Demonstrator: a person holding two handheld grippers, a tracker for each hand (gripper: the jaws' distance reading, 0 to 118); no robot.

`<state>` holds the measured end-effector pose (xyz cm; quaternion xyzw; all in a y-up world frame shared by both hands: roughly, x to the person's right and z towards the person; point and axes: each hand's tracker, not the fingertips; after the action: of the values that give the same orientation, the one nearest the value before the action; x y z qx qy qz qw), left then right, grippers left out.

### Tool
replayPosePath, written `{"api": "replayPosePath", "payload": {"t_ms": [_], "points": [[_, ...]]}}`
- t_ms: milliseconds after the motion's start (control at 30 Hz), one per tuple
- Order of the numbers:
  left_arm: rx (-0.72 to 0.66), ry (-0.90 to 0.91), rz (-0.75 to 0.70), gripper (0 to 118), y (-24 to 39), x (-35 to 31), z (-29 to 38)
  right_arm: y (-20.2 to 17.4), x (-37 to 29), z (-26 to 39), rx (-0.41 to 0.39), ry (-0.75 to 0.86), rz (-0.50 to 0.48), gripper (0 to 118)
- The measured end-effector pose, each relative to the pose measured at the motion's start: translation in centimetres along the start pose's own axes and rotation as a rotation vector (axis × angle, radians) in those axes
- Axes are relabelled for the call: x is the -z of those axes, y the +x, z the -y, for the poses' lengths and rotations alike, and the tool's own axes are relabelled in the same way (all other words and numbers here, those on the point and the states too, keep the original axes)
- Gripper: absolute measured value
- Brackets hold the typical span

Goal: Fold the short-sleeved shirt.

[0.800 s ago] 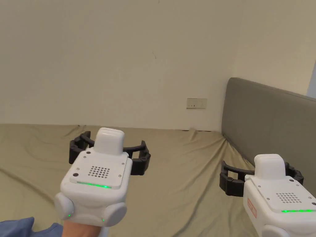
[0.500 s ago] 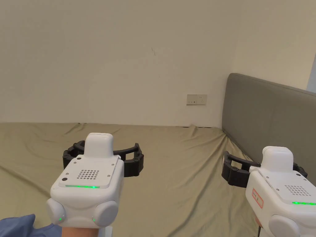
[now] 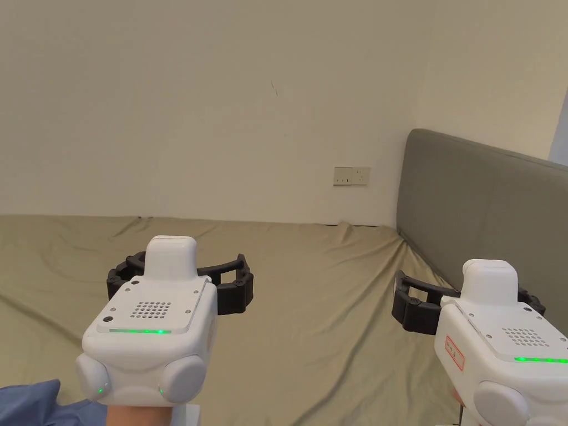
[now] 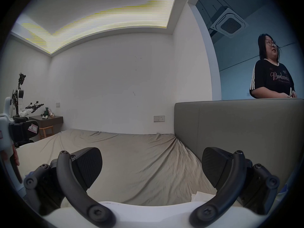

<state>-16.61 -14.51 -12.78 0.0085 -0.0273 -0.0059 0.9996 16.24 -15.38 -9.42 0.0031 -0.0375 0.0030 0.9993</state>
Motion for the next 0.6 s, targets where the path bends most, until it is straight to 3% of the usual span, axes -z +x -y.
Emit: {"api": "replayPosePath", "payload": {"t_ms": [600], "points": [[-0.029,-0.002,-0.005,118,-0.47,-0.26,0.09,-0.63,0.07,-0.12,-0.006,0.003,-0.011,118]]}}
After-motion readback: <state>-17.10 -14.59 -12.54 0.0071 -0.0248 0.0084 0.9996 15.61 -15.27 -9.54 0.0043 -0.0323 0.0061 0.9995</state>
